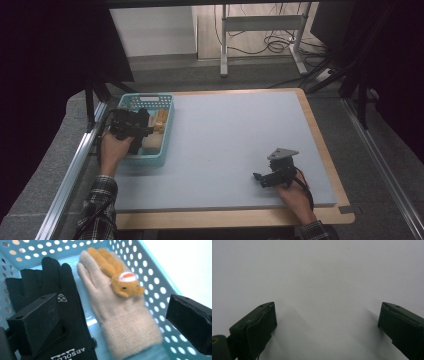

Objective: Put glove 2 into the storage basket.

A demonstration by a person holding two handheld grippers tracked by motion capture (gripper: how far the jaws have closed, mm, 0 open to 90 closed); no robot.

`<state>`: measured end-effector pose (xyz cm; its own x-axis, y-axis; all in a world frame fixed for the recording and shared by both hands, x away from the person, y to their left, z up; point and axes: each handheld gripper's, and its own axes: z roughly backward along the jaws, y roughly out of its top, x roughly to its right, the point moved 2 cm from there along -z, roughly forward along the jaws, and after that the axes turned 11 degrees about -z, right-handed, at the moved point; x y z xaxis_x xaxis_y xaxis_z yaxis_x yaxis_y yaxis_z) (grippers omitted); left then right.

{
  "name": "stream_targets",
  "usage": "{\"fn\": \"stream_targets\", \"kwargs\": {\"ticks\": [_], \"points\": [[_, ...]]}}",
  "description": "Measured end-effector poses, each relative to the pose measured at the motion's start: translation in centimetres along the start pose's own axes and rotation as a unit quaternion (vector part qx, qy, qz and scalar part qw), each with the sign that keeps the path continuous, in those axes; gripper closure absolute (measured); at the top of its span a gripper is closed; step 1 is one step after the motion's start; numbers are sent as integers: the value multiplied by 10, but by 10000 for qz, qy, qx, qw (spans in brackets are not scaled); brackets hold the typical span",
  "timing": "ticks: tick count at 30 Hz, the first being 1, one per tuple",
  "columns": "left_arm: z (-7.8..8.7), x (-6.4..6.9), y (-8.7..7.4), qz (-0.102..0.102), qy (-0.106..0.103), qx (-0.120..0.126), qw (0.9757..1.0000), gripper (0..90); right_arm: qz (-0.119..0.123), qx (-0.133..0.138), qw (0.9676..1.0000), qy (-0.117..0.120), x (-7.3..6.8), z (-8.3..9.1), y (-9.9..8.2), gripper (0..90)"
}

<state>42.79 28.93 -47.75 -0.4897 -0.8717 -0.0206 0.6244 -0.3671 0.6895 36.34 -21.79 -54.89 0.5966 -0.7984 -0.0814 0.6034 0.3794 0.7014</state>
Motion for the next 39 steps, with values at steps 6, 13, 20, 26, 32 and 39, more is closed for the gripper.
{"fn": "stream_targets", "kwargs": {"ticks": [6,13,20,26,32,39], "points": [[6,4,0,-41,-100,202,9997,0,0,-2,10000,-1,0,0,0,17],[12,15,2,-256,-221,447,9984,0,2,-4,10000,-1,0,0,0,17],[15,25,5,-323,-394,773,9957,0,3,-4,10000,-2,0,0,0,17],[13,35,8,-469,-509,757,9947,0,4,-4,10000,-6,0,0,0,17],[11,49,11,-650,-581,714,9936,0,3,-4,10000,-3,0,0,0,17],[7,69,15,-810,-761,708,9913,1,5,-2,10000,-5,0,0,0,17]]}}
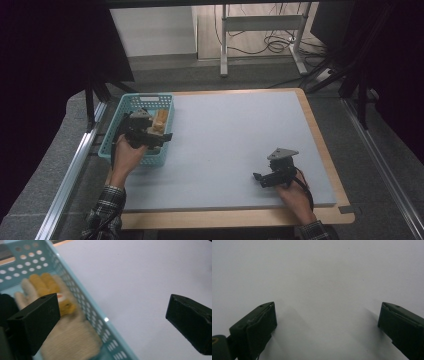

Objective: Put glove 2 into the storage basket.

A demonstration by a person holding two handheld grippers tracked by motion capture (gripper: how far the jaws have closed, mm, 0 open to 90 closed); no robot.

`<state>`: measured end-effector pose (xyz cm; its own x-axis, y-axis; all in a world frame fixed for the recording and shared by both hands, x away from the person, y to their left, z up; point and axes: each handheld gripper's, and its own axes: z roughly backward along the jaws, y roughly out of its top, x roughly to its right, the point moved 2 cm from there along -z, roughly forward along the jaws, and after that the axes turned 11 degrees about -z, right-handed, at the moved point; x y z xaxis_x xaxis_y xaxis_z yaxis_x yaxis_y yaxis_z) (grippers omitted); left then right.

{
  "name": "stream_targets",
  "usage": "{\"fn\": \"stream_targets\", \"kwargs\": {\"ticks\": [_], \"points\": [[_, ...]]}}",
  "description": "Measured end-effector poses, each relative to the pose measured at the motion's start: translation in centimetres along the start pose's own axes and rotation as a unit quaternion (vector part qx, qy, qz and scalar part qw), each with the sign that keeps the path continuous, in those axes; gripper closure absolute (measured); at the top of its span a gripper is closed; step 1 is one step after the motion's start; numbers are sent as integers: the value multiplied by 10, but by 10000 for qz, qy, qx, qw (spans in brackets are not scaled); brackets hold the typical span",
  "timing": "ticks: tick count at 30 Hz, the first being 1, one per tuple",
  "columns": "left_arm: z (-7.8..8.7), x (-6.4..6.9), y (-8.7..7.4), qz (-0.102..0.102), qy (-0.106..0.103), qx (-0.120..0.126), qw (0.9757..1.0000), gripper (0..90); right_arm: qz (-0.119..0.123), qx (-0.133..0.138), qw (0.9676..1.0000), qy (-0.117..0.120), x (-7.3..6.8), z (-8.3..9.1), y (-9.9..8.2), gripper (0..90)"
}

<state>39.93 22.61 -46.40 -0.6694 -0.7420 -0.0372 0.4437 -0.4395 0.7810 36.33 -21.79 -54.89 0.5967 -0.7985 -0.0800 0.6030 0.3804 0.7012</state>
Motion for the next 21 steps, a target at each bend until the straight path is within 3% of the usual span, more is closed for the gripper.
{"fn": "stream_targets", "kwargs": {"ticks": [7,21], "points": [[-5,16,6,-63,-241,134,9996,1,-2,-1,10000,1,0,0,0,17],[-13,43,7,-244,-513,242,9981,3,-6,-4,10000,3,0,0,0,17]]}}
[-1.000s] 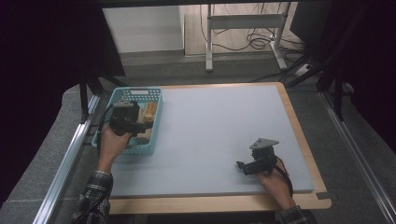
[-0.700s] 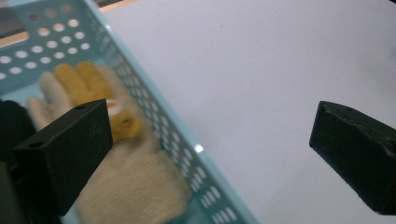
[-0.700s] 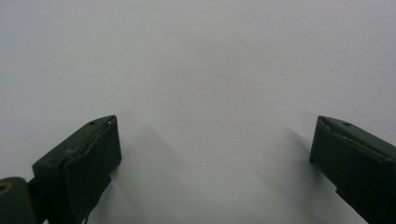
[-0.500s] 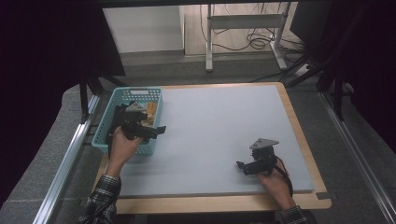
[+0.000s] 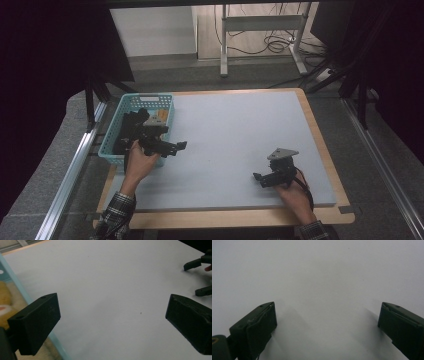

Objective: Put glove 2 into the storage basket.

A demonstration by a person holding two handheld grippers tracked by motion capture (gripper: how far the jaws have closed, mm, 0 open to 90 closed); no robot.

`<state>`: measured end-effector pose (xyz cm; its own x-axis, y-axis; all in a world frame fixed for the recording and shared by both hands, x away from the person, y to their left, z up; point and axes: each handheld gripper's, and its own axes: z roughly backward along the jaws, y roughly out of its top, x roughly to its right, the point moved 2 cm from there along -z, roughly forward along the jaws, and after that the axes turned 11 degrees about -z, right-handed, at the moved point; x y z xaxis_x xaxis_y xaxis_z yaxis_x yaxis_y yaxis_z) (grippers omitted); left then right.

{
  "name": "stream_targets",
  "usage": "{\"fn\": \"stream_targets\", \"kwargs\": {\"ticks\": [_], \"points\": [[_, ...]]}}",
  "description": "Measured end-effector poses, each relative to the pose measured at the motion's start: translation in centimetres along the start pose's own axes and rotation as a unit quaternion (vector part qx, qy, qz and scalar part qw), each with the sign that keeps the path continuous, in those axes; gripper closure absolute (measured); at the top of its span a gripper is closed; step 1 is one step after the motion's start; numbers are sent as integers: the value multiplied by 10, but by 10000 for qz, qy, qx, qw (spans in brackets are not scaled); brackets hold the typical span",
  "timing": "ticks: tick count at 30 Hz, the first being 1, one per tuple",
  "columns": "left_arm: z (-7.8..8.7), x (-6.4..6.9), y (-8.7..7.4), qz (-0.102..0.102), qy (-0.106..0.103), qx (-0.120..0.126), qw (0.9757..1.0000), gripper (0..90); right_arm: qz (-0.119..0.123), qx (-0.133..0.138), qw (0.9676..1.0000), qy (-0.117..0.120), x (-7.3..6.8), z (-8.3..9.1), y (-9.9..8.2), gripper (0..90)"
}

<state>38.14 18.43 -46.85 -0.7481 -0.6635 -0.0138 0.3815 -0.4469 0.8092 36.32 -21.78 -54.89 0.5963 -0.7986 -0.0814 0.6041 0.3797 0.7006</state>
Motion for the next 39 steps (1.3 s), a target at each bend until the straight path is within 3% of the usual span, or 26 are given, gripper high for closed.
{"fn": "stream_targets", "kwargs": {"ticks": [18,39], "points": [[-17,33,0,-245,-260,140,9993,2,6,4,10000,-4,0,0,0,17],[-40,58,-6,-395,-451,39,9982,3,12,2,10000,-2,0,0,0,18]]}}
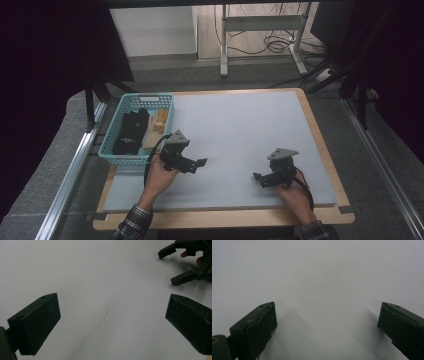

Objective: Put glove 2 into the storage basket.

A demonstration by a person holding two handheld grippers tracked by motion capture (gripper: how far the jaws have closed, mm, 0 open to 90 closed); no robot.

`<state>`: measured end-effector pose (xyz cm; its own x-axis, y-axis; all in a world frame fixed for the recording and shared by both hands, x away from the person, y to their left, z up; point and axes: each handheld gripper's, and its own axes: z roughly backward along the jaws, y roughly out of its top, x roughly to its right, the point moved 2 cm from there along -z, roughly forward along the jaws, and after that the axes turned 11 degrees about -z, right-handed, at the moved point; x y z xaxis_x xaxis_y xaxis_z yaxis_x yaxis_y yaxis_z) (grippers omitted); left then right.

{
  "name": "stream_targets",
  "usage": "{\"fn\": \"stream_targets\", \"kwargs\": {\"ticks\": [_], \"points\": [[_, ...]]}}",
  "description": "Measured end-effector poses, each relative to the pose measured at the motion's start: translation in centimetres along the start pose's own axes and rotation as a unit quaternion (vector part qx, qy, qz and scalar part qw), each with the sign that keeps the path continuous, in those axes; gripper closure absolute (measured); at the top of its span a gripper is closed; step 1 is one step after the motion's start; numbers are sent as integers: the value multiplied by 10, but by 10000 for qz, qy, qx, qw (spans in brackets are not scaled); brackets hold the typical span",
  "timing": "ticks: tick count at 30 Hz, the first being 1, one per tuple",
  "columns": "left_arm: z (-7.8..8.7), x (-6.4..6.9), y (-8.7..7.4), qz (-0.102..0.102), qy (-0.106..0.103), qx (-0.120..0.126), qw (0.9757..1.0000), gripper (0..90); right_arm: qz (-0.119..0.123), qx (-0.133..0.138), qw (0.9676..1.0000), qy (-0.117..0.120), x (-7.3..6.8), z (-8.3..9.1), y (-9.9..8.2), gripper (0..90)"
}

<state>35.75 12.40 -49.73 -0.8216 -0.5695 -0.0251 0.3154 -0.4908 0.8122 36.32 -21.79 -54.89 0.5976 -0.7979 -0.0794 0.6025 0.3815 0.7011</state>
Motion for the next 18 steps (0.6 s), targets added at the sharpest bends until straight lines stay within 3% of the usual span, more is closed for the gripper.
{"fn": "stream_targets", "kwargs": {"ticks": [18], "points": [[-19,27,5,-197,-264,42,9994,3,0,3,10000,2,0,0,0,18]]}}
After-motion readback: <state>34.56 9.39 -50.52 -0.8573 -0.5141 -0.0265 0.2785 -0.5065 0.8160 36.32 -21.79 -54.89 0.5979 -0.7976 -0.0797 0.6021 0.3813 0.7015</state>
